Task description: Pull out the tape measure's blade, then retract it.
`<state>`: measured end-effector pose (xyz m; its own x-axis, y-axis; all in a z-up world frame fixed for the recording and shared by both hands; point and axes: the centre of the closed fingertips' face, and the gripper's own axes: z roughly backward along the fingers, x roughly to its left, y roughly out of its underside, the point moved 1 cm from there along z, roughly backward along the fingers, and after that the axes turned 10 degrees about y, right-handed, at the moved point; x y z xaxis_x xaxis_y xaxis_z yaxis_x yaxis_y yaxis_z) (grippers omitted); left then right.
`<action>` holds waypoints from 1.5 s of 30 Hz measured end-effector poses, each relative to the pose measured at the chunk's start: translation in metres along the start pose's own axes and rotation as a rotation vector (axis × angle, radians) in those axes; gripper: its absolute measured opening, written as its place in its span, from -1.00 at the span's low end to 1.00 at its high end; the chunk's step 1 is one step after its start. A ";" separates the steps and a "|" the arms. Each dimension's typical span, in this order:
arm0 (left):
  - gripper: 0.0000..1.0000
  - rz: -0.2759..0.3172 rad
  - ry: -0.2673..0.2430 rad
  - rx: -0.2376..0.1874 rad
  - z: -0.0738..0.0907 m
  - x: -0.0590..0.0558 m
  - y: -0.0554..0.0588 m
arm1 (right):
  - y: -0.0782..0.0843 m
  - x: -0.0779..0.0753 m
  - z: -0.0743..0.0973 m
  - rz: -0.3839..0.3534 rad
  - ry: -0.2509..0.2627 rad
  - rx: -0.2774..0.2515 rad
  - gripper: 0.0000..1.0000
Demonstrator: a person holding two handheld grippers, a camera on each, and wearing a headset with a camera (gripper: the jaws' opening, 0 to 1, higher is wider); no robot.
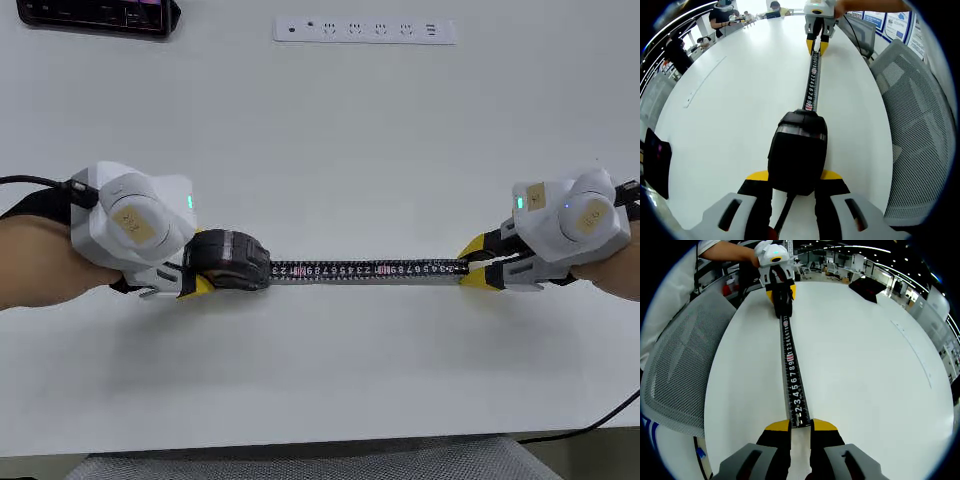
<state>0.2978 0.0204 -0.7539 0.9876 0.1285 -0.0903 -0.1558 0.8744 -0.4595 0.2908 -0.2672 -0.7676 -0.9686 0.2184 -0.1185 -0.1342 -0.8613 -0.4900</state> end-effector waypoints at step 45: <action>-0.35 0.048 -0.029 -0.017 0.004 -0.002 0.002 | -0.002 0.004 0.001 -0.008 0.034 0.023 -0.68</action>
<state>0.2954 0.0242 -0.7510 0.9790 0.1842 -0.0868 -0.2033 0.8589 -0.4700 0.2872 -0.2650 -0.7662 -0.9598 0.2404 -0.1446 -0.1468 -0.8698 -0.4711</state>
